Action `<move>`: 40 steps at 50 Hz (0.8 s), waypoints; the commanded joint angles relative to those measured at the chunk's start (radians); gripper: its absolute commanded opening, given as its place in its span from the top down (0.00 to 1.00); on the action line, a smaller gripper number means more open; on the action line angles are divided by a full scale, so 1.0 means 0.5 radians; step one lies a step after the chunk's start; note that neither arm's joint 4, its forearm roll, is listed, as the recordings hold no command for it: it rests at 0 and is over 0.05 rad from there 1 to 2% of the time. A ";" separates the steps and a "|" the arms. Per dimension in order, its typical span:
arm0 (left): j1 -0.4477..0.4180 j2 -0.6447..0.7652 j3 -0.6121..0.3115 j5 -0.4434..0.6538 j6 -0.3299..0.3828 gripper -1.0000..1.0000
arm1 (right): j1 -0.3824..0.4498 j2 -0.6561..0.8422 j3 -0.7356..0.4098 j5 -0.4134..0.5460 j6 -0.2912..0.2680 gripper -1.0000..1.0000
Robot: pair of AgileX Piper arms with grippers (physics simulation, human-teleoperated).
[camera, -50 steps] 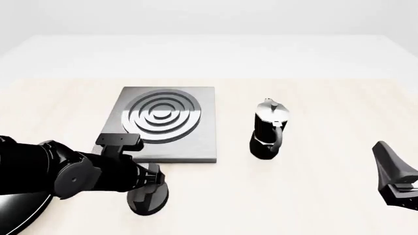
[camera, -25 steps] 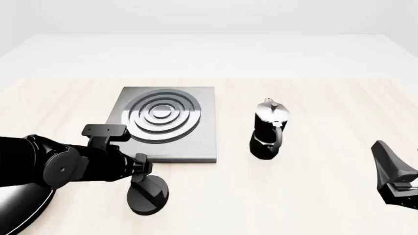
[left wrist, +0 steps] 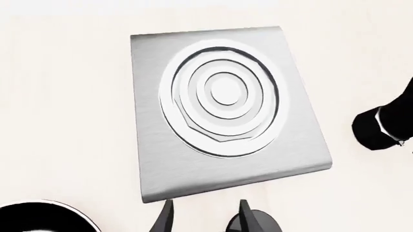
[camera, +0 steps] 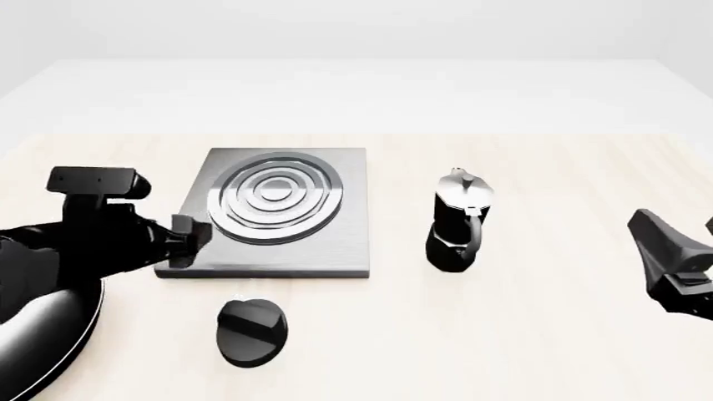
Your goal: Turn on the stove and put the moka pot on it.
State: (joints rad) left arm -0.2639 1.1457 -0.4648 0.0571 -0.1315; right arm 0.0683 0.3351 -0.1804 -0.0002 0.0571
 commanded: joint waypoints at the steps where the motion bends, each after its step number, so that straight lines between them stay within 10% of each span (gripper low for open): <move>1: 0.149 -0.529 0.155 -0.159 0.131 0.00 | 0.079 0.134 -0.366 0.392 0.027 0.00; 4: 0.217 -0.597 0.198 -0.217 -0.010 0.00 | 0.100 0.173 -0.401 0.450 0.054 0.00; 5: 0.397 -1.164 0.297 -0.207 0.008 0.00 | 0.125 0.190 -0.503 0.597 0.137 0.00; 9: 0.547 -1.588 0.422 -0.194 0.077 0.00 | 0.120 0.189 -0.539 0.696 0.148 0.00; 16: 0.638 -1.747 0.784 -0.410 0.114 0.00 | 0.160 0.276 -0.729 0.854 0.135 0.00; 23: 0.597 -2.233 0.866 -0.169 0.183 0.00 | 0.292 0.415 -0.800 0.862 0.131 0.00; 40: 0.577 -2.057 0.908 -0.331 0.152 0.00 | 0.499 0.691 -0.816 0.710 0.139 0.00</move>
State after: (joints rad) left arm 0.0210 0.1363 -0.0391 -0.0850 -0.0532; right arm 0.2661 0.6051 -0.5762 0.3828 0.1236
